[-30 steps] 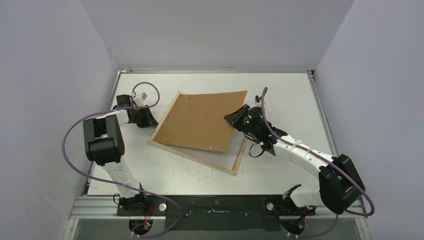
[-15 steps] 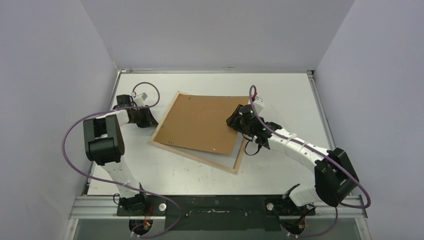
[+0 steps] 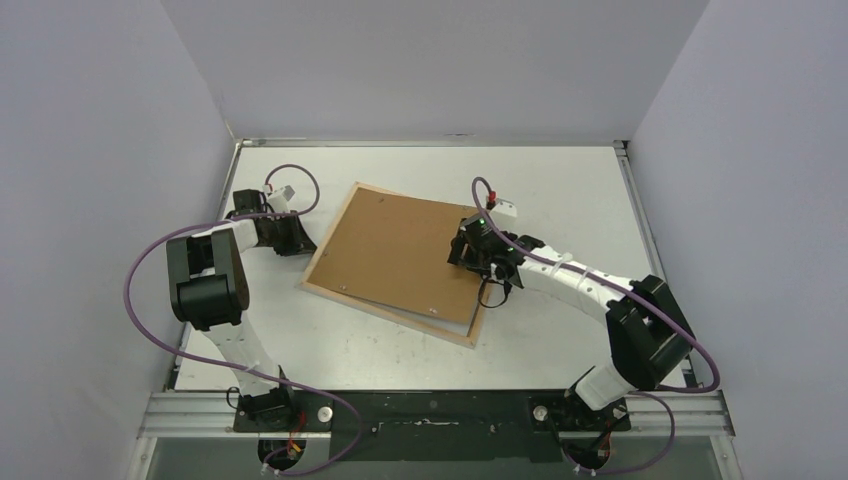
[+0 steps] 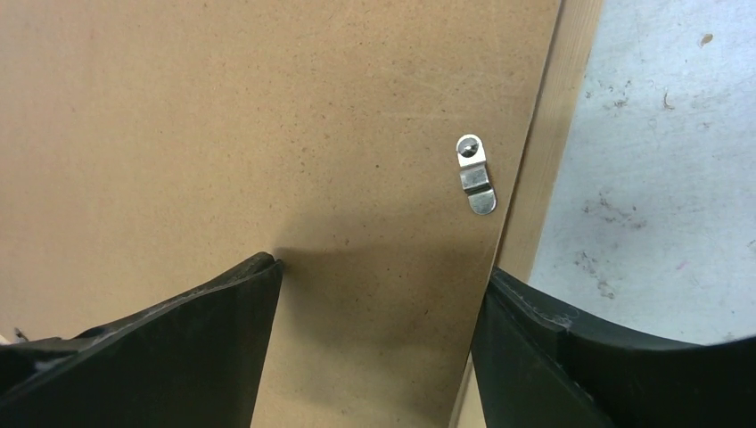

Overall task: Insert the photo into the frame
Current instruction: Place the photo frame item in the photo frame.

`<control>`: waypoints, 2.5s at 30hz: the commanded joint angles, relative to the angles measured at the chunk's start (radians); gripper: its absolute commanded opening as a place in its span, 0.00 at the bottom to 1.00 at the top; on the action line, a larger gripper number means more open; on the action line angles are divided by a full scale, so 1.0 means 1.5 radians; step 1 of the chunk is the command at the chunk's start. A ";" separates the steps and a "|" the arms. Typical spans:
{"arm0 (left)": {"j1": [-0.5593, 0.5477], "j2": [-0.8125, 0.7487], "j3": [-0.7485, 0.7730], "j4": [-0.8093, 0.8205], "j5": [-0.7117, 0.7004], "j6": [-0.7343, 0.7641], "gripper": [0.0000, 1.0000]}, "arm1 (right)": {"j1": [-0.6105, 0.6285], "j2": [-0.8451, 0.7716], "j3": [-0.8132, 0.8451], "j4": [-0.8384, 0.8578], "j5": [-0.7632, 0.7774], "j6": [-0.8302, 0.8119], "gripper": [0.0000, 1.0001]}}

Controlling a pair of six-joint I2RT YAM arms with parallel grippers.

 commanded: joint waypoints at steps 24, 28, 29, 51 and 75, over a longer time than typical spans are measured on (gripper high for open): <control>-0.012 0.017 -0.012 -0.033 0.026 -0.003 0.11 | 0.028 0.041 0.085 -0.035 0.018 -0.069 0.86; -0.012 0.019 -0.010 -0.034 0.028 -0.005 0.11 | 0.029 0.048 0.095 -0.038 0.014 -0.079 0.94; -0.012 0.019 -0.010 -0.034 0.028 -0.006 0.11 | 0.029 0.048 0.096 -0.037 0.014 -0.082 0.98; -0.011 0.019 -0.005 -0.039 0.035 -0.012 0.10 | 0.056 0.100 0.144 -0.088 0.065 -0.094 0.90; -0.002 0.020 0.001 -0.052 0.044 -0.012 0.10 | 0.058 0.018 0.070 0.007 0.050 -0.047 0.90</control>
